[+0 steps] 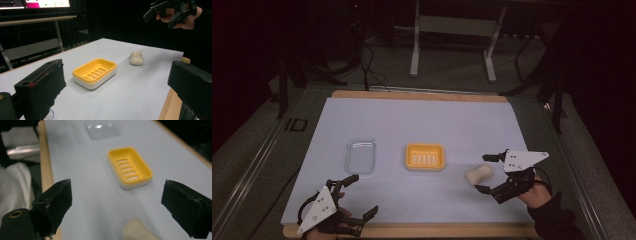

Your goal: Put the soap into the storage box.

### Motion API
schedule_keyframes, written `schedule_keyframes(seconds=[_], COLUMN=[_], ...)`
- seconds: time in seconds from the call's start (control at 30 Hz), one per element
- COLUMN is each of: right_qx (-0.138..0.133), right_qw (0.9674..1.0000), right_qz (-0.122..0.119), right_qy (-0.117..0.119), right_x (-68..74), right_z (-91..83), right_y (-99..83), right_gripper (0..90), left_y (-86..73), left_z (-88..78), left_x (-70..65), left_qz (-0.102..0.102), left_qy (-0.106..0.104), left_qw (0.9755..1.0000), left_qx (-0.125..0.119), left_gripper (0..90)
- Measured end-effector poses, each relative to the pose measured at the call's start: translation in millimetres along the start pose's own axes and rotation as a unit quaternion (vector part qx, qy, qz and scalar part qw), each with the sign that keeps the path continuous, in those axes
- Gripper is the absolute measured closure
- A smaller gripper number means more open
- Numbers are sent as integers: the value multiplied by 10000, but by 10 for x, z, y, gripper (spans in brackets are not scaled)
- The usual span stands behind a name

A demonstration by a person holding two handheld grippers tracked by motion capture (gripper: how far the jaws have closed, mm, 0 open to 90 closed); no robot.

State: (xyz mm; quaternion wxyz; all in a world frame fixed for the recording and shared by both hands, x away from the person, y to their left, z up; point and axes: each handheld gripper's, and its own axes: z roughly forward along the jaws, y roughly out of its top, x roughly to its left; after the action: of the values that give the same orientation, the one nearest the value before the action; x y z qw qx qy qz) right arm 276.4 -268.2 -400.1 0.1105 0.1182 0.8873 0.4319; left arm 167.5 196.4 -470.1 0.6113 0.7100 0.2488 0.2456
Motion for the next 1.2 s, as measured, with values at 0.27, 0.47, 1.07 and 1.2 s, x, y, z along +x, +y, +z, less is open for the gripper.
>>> schedule_keyframes(seconds=[0.27, 0.47, 1.07, 1.2], right_qx=[480, 889, 2121, 2366], right_qw=[9985, 9946, 9729, 9665], right_qz=[-140, -202, -574, -544], right_qy=[240, 504, 720, 837], right_x=[1, -4, 28, 23], right_z=[63, 131, 263, 292], right_y=[29, 47, 148, 153], right_gripper=[97, 115, 113, 114], left_y=[-2, -6, -12, -13], left_z=[5, 13, 19, 23], left_x=[-2, -2, 0, 1], left_qz=[19, 3, 17, 0], left_qy=[-15, -29, -33, -31], left_qw=[10000, 10000, 10000, 10000], left_qx=[35, 39, 90, 89], left_gripper=[12, 11, 11, 11])
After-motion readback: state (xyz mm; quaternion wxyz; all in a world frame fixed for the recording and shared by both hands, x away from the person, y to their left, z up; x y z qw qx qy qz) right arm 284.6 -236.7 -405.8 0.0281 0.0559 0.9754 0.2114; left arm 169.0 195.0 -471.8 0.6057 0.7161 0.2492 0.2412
